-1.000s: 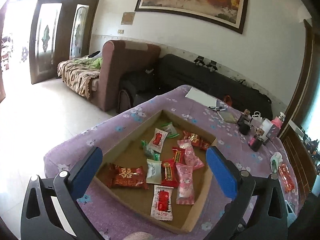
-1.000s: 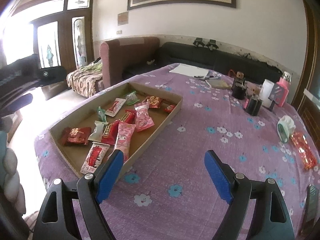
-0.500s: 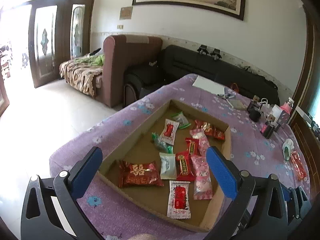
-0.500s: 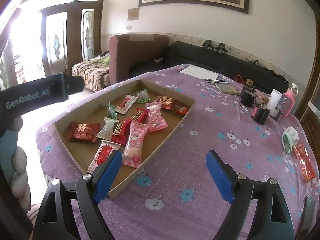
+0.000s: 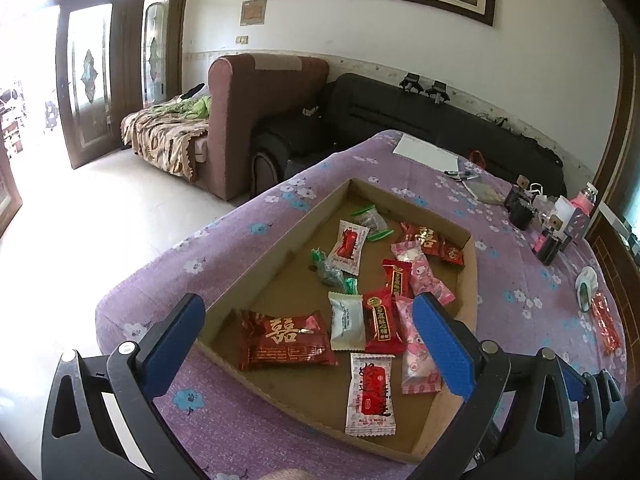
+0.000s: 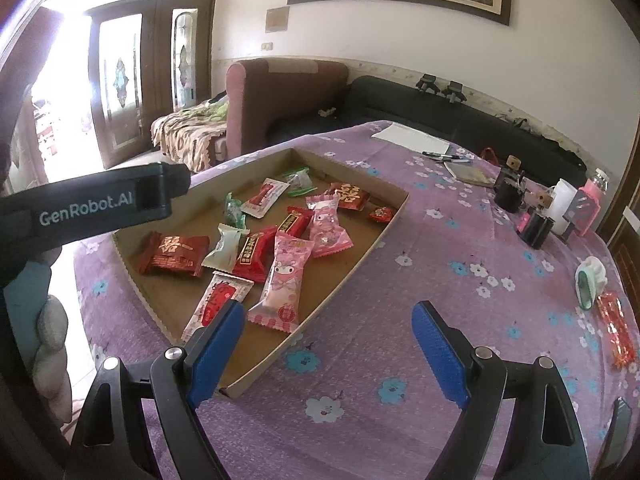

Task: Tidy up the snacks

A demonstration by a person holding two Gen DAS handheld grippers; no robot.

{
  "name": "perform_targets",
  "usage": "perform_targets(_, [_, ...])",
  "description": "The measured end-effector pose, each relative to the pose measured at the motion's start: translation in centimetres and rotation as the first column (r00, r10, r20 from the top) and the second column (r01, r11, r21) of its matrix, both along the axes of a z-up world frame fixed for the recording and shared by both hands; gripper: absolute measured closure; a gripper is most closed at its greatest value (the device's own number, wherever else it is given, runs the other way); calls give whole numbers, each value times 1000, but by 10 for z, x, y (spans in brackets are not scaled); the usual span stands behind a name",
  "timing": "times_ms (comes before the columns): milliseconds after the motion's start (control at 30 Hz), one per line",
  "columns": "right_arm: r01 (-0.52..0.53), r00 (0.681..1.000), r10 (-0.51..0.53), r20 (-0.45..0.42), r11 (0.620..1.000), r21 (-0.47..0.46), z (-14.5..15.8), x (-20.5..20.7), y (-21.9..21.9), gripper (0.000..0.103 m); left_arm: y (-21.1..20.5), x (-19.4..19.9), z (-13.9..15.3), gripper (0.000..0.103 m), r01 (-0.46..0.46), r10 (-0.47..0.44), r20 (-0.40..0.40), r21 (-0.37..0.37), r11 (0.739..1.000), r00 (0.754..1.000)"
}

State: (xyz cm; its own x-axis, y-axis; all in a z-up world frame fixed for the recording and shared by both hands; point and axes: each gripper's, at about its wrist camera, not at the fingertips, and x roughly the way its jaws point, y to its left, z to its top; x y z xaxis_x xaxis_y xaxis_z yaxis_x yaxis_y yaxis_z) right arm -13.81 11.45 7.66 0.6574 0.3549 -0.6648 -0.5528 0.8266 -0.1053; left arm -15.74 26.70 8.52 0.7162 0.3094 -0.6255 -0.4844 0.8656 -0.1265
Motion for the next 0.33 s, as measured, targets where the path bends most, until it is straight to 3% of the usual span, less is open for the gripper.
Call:
perform_targets(233, [-6, 1000, 6, -14, 1000, 12, -2, 1, -3, 16, -5, 3, 8, 0, 16, -16, 7, 36, 999, 1000])
perform_targets(333, [31, 999, -29, -40, 999, 45, 0, 9, -19, 16, -19, 10, 15, 0, 78, -78, -2, 37, 996, 997])
